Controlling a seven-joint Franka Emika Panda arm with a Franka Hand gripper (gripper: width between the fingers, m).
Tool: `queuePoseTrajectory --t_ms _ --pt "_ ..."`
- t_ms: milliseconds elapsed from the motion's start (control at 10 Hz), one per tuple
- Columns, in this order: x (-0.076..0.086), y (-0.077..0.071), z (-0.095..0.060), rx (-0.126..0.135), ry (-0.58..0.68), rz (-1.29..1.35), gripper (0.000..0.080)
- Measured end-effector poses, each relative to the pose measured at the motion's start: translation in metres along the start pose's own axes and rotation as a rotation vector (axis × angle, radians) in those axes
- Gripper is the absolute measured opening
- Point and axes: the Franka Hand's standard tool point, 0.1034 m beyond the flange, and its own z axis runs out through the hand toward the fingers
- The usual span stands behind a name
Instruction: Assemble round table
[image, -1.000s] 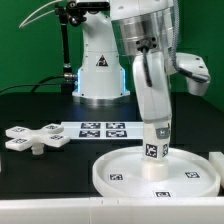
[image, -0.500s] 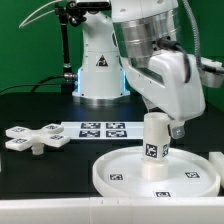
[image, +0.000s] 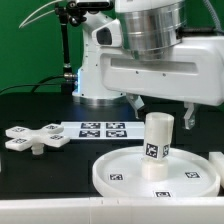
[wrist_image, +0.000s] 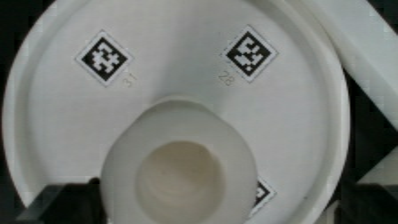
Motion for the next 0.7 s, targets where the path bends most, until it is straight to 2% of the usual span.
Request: queuePoseTrajectory --t_ms 600,700 --pt "0.0019 0.0027 0.0003 -0.001 0.0 -0.42 0.0649" --pt "0.0006 -0.0007 -0.0008 -0.022 0.008 -0.538 0.0649"
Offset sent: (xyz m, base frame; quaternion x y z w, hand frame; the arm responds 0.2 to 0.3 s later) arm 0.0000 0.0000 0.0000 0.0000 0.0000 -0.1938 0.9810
